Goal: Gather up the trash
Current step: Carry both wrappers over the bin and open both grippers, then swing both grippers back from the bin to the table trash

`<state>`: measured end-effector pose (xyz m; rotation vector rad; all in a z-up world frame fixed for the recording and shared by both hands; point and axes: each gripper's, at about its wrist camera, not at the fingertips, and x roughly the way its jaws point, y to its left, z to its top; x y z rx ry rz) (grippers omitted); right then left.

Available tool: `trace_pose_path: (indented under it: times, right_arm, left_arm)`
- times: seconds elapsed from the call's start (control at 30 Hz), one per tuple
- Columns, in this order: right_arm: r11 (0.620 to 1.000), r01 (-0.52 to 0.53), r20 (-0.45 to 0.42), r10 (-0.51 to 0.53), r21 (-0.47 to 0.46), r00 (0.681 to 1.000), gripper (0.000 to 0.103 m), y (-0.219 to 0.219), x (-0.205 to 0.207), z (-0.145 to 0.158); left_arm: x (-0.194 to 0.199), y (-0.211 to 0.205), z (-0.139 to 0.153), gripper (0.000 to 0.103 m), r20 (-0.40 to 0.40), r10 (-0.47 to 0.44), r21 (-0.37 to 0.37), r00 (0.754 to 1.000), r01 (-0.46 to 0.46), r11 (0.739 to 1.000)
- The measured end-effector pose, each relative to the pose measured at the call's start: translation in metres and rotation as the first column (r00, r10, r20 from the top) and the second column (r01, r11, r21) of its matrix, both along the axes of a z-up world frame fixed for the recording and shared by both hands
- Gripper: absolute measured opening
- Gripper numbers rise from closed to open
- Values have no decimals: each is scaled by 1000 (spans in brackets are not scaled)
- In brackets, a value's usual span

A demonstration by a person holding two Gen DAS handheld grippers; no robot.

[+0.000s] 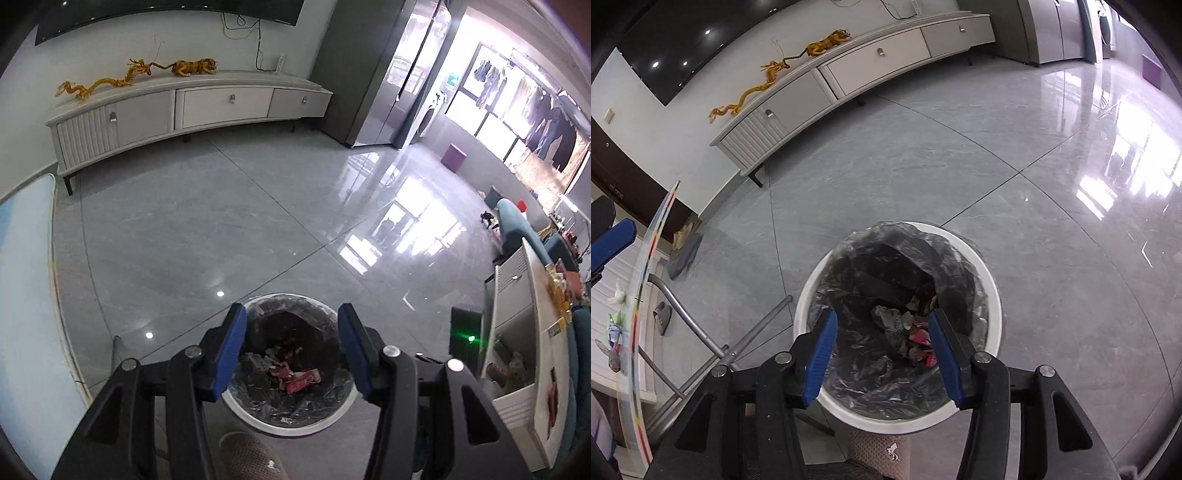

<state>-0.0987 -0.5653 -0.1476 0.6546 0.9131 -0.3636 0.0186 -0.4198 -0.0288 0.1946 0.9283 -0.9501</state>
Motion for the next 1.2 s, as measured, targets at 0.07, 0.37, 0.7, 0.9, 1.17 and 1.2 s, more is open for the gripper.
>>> trace_pose_path:
  times: [0.07, 0.37, 0.7, 0.9, 1.17, 1.2]
  right_arm:
    - [1000, 13, -1, -13, 1, 1000, 51, -4, -5, -1]
    - [998, 66, 63, -65, -6, 996, 52, 0, -26, 21]
    - [998, 4, 132, 4, -60, 991, 52, 37, -27, 65]
    - [994, -54, 173, 71, -100, 982, 52, 66, -16, 93]
    - [976, -155, 196, 184, -153, 963, 52, 114, 8, 121]
    - [973, -168, 196, 198, -159, 960, 52, 120, 11, 123]
  left_arm:
    - [0, 8, 1, 57, 36, 26, 20, 999, -26, 999]
    - [-15, 50, 14, 59, 189, 131, 80, 973, -148, 986]
    - [-34, 94, 37, 59, 279, 204, 70, 938, -231, 970]
    - [-39, 128, 46, 59, 286, 260, 42, 922, -284, 958]
    - [-34, 184, 59, 66, 291, 348, -12, 891, -361, 933]
    - [-32, 192, 60, 66, 291, 361, -19, 886, -372, 928]
